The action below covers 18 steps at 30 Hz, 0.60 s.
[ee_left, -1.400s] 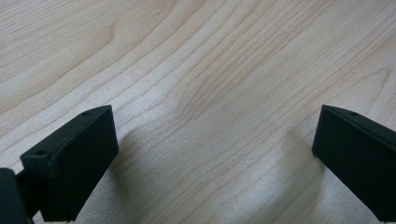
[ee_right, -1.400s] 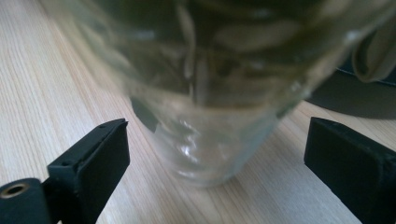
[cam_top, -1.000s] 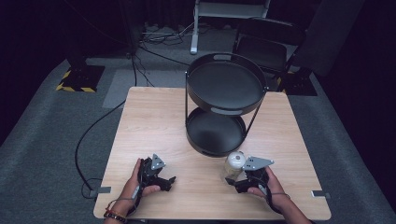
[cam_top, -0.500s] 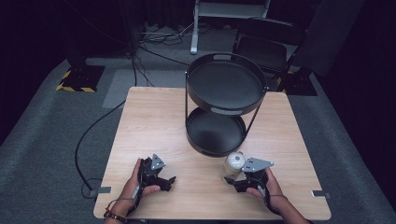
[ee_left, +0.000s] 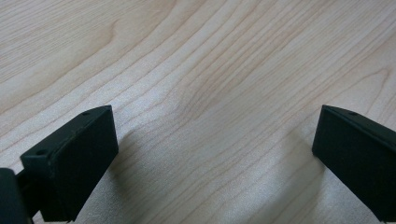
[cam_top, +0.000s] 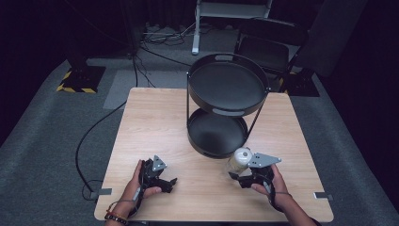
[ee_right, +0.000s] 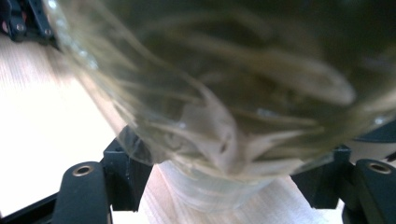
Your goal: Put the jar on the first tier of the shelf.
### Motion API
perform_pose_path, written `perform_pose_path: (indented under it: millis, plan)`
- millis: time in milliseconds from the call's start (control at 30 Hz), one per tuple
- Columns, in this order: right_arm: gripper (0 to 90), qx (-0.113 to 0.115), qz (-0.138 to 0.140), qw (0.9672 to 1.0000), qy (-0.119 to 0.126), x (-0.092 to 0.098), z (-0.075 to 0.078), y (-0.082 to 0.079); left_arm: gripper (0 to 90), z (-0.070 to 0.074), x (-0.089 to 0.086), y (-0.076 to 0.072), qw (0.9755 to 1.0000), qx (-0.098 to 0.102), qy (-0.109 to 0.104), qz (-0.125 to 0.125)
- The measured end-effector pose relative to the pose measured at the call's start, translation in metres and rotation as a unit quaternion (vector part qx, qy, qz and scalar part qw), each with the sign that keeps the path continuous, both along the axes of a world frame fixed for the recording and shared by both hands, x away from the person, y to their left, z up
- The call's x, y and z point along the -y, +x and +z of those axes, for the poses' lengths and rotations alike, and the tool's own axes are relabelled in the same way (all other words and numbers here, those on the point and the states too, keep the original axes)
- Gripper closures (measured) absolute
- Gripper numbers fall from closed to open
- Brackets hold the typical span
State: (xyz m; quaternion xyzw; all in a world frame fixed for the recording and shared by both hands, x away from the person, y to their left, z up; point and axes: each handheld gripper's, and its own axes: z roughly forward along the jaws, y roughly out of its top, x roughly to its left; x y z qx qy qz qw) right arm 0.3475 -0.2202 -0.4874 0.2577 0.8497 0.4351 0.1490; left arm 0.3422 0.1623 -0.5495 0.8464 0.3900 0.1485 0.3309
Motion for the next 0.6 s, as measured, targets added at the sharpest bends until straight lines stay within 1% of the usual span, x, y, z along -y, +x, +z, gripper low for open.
perform_pose_path:
  millis: [133, 267, 467, 600]
  plan:
    - [29.9, 0.003, -0.007, 1.0, 0.004, 0.001, 0.006, 0.004, 0.0, 0.0, 0.0, 0.0, 1.0, 0.0, 0.0, 0.0]
    - [29.9, 0.006, -0.007, 0.9999, 0.008, 0.0, 0.013, 0.008, 0.0, 0.0, 0.0, 0.0, 1.0, 0.0, 0.0, 0.0]
    - [29.9, 0.009, -0.011, 0.9999, 0.001, -0.004, 0.02, 0.017, 0.0, 0.0, 0.0, 0.0, 1.0, 0.0, 0.0, 0.0]
    - [29.9, 0.007, -0.018, 0.9998, -0.001, -0.005, 0.025, 0.024, 0.0, 0.0, 0.0, 0.0, 1.0, 0.0, 0.0, 0.0]
